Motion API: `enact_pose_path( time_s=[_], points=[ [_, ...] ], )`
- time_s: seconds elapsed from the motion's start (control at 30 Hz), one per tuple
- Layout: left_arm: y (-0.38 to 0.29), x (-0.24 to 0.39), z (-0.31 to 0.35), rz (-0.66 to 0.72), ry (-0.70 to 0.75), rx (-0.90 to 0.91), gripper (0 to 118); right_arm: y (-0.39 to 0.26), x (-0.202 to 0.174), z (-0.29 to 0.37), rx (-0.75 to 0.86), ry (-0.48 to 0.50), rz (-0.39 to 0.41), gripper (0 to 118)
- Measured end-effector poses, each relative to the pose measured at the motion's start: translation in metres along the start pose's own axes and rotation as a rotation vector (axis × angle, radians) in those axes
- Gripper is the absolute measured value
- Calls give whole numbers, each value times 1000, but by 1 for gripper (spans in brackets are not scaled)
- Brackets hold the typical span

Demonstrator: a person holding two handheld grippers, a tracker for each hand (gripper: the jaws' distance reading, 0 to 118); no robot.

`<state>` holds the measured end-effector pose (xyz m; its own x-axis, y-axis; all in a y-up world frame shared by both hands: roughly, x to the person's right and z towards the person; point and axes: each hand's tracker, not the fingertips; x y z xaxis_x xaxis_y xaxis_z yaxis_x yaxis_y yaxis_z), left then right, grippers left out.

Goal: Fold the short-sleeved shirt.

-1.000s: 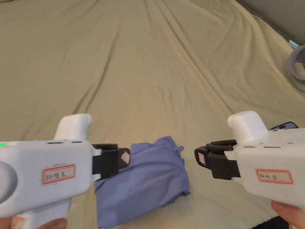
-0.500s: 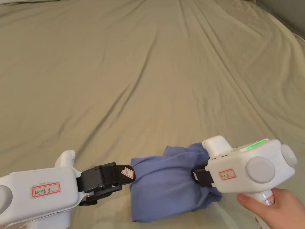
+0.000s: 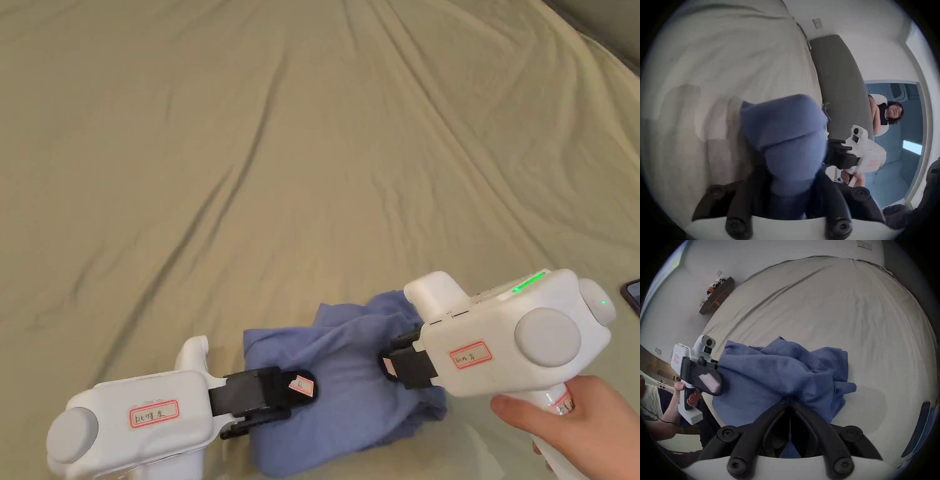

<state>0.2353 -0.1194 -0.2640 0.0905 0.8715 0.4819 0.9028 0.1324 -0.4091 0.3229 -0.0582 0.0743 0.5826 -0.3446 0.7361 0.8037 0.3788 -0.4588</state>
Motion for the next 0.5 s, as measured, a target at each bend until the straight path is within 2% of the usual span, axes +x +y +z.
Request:
enact_pose_path(
  time_s=[0.13, 0.23, 0.37, 0.5],
  points=[
    [9, 7, 17, -26, 14, -44, 23, 2, -12, 10, 40, 33, 0, 4],
    [22, 11, 55, -20, 60, -52, 23, 12, -29, 23, 90, 64, 15, 4],
    [39, 21, 138, -116, 240, -47, 23, 29, -55, 34, 144, 100, 46, 4],
    [57, 17, 243, -105, 478, 22, 23, 44, -84, 29, 160, 122, 82, 4]
  ],
)
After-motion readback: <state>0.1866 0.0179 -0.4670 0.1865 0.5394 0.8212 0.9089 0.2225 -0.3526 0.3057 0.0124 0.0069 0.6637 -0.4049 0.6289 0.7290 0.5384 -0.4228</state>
